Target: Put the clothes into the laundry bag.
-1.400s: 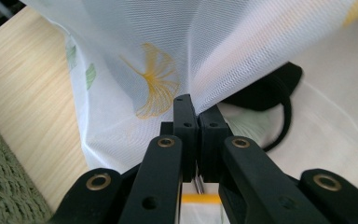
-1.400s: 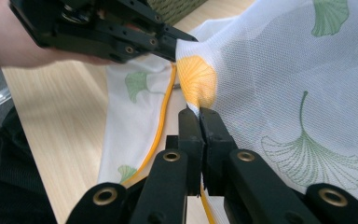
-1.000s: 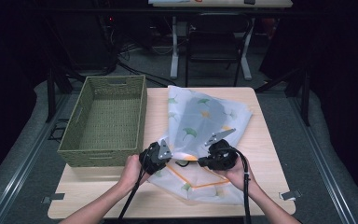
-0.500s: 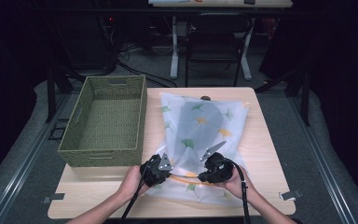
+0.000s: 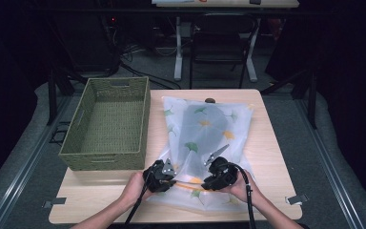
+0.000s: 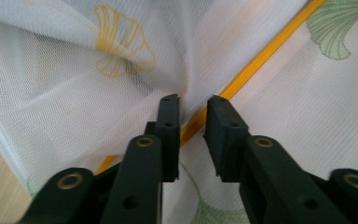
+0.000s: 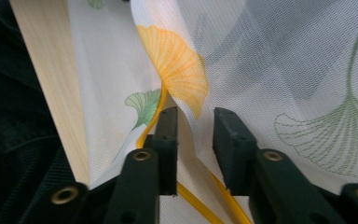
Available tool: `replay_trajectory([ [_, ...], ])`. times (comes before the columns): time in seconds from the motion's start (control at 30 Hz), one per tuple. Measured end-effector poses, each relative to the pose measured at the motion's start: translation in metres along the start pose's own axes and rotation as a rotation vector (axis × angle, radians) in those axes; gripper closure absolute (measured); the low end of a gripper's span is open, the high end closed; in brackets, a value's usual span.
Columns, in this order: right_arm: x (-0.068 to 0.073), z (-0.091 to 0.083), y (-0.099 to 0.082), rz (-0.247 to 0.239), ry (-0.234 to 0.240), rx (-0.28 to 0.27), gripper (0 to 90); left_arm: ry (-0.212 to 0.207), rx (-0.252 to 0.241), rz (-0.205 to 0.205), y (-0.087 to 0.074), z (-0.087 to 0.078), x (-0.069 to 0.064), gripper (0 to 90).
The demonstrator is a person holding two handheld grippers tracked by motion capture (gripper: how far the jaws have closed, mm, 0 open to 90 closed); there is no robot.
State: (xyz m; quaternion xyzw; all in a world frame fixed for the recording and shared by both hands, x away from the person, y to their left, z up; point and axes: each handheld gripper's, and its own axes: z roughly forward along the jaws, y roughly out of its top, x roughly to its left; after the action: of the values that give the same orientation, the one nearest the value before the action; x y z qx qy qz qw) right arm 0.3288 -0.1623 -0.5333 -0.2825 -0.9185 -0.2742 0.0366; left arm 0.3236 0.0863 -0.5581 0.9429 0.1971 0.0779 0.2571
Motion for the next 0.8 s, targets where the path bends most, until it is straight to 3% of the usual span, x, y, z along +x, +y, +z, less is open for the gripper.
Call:
replay_trajectory([
  [0.17, -0.003, -0.012, 0.001, 0.003, 0.010, -0.037, 55.1, -0.008, -0.011, -0.015, 0.000, -0.008, 0.003, 58.8],
  [0.2, -0.003, -0.016, 0.001, 0.016, 0.016, -0.051, 46.5, -0.001, -0.018, -0.024, 0.000, -0.010, 0.003, 53.0],
  [0.23, -0.003, -0.016, 0.001, 0.016, 0.016, -0.051, 46.5, -0.001, -0.024, -0.030, 0.001, -0.012, 0.004, 53.0],
  [0.33, -0.003, -0.024, 0.002, 0.010, 0.002, -0.074, 27.7, 0.008, -0.057, -0.054, 0.003, -0.020, 0.004, 34.8],
  [0.37, -0.003, -0.024, 0.002, 0.010, 0.002, -0.074, 27.7, 0.012, -0.064, -0.056, 0.003, -0.024, 0.004, 34.8],
  [0.4, -0.003, -0.026, 0.002, 0.012, -0.005, -0.085, 24.7, 0.015, -0.076, -0.060, 0.003, -0.028, 0.004, 28.4],
  [0.43, -0.002, -0.030, 0.001, 0.011, -0.015, -0.095, 19.5, 0.030, -0.104, -0.086, 0.002, -0.039, 0.002, 21.3],
  [0.5, -0.001, -0.034, -0.001, 0.020, -0.029, -0.110, 13.6, 0.087, -0.125, -0.071, 0.000, -0.051, -0.002, 16.3],
  [0.63, 0.000, -0.045, -0.009, 0.032, -0.085, -0.158, 8.4, 0.127, -0.179, -0.101, -0.010, -0.073, -0.007, 15.7],
  [0.8, 0.002, -0.058, -0.019, 0.045, -0.146, -0.193, 6.6, 0.160, -0.191, -0.115, -0.025, -0.089, -0.006, 15.3],
])
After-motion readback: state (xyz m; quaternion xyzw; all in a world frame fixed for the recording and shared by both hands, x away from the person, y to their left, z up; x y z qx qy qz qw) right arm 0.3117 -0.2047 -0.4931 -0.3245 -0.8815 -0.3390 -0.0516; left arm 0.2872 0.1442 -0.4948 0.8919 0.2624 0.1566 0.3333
